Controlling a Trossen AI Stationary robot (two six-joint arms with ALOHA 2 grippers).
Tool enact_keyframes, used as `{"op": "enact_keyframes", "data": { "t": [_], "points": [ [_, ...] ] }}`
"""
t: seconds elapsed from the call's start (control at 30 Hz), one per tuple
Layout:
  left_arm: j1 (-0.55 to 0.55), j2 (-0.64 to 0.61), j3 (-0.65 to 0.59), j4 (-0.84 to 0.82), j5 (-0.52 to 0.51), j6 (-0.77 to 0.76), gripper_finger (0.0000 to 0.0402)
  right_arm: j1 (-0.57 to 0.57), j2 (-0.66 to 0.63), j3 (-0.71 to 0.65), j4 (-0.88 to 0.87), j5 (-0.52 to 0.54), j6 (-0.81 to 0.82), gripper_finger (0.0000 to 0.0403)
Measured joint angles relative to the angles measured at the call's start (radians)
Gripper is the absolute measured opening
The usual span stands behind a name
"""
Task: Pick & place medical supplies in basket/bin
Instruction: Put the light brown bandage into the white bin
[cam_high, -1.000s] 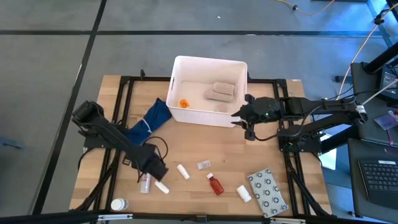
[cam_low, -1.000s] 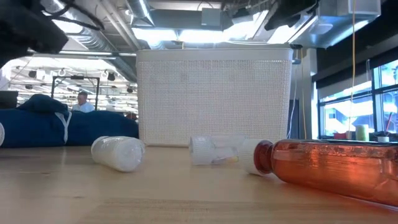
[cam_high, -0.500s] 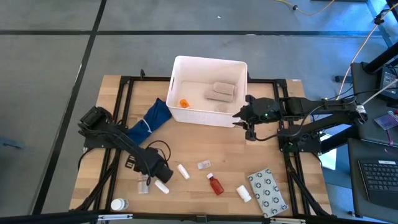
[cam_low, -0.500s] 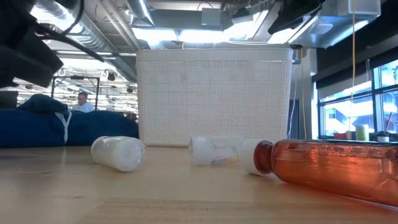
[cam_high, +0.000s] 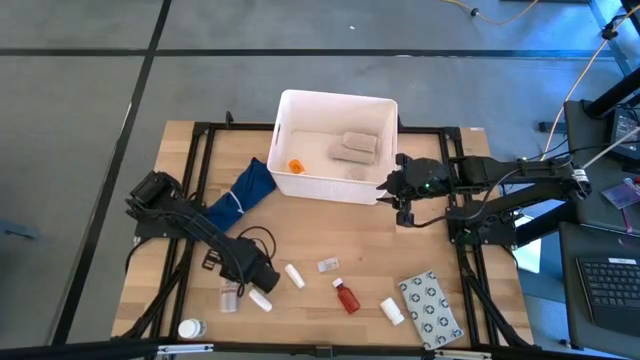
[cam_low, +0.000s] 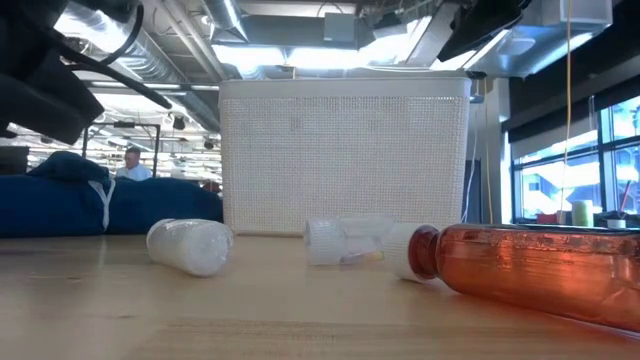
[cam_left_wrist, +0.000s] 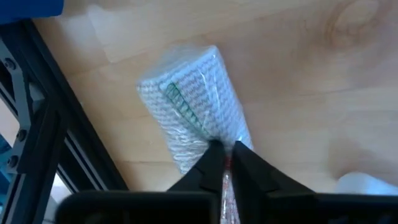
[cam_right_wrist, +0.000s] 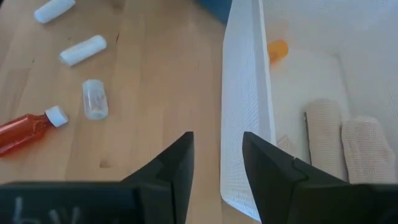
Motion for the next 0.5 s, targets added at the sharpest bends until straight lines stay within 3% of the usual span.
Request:
{"op": "enact_keyframes", "data": {
  "t": [0.27, 0.5],
  "points": [
    [0.023, -0.032, 0.040, -0.057, -0.015, 0.115, 0.0001, 0.000, 0.000, 0.000, 0.001, 0.000, 0.000, 0.0139],
    [0.073, -0.079, 0.173, -0.201, -0.247, 0.303, 0.0002, 0.000, 0.000, 0.000, -0.002, 0.000, 0.018, 0.0139]
  ]
}}
